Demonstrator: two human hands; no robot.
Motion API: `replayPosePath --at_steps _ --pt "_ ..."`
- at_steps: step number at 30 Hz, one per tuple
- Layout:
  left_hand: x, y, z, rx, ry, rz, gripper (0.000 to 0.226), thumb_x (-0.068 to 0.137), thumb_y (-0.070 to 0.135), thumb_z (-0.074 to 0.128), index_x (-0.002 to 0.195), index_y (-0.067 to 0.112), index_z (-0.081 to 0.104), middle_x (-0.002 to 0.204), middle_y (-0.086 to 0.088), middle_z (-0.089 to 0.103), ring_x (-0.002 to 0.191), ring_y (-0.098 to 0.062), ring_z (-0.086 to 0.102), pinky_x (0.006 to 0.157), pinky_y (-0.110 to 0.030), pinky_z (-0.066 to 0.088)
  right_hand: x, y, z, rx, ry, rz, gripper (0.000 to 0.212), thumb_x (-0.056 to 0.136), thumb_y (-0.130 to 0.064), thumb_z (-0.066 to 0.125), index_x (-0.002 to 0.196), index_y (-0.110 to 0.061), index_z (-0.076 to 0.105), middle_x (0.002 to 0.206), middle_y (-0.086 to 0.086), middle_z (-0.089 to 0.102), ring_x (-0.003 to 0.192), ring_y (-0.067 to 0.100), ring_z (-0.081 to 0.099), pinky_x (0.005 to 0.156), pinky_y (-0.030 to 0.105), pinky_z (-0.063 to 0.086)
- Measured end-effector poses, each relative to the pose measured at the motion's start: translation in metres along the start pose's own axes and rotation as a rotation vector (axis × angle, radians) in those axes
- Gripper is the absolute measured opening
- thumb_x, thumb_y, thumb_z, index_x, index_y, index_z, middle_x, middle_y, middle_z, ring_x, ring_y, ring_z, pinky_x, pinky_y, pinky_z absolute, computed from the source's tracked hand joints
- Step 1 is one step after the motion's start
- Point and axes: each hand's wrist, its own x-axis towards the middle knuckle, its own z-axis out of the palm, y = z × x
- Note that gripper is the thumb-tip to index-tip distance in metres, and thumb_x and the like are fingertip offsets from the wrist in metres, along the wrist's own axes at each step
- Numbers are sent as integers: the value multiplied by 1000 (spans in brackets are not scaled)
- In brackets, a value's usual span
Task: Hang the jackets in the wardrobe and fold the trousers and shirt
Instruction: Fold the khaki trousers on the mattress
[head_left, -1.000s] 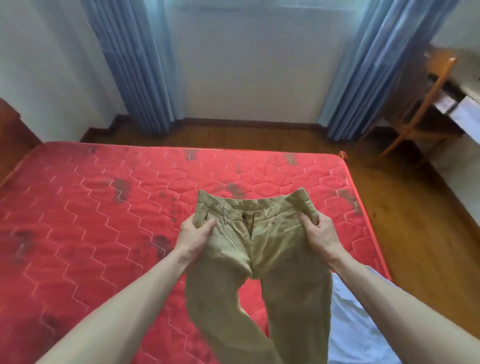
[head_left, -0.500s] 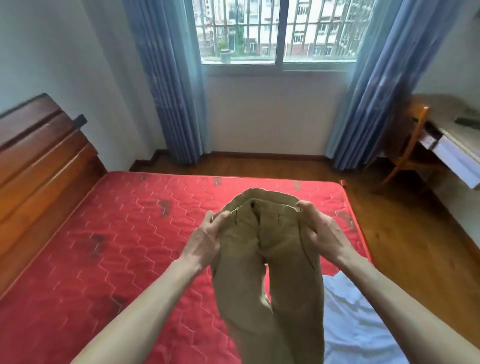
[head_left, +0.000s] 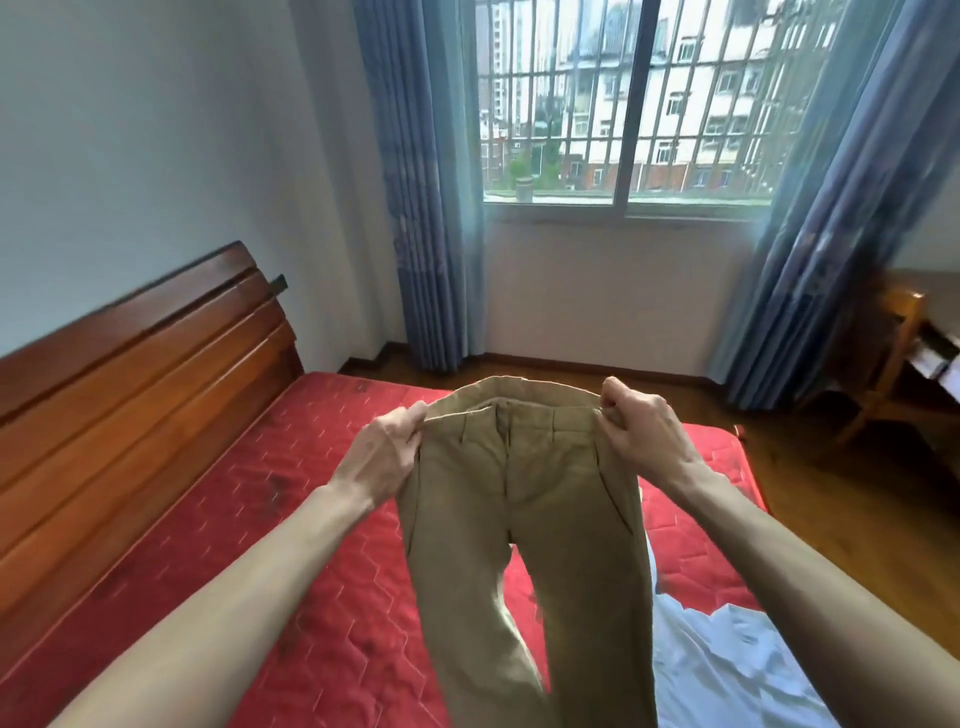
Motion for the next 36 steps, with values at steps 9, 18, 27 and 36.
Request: replayPosePath --at_steps 9,18,27,36 --pt "52 -57 -136 -158 342 44 27 105 11 52 82 17 40 73 0 53 64 -3 47 59 -14 39 84 -121 -38 13 229 38 25 92 -15 64 83 -23 43 62 -1 55 61 22 52 55 34 44" --pt "103 -133 -222 -386 444 118 25 102 19 54 79 19 42 64 13 42 59 -3 39 55 -15 35 126 -205 -56 -89 360 172 19 96 -6 65 87 -16 51 73 7 57 65 16 50 60 34 45" --pt "127 -103 -205 -580 414 107 38 102 15 58 71 29 40 60 17 44 56 -3 41 56 -15 38 125 -274 -15 -30 451 183 18 95 -3 65 87 -13 52 68 6 55 60 14 49 59 29 46" --pt "115 -60 -188 -621 331 72 21 106 19 59 85 20 53 74 2 57 65 -10 52 64 -31 50 132 -317 39 134 520 103 26 90 -8 65 78 -19 45 58 1 50 57 16 47 55 22 37"
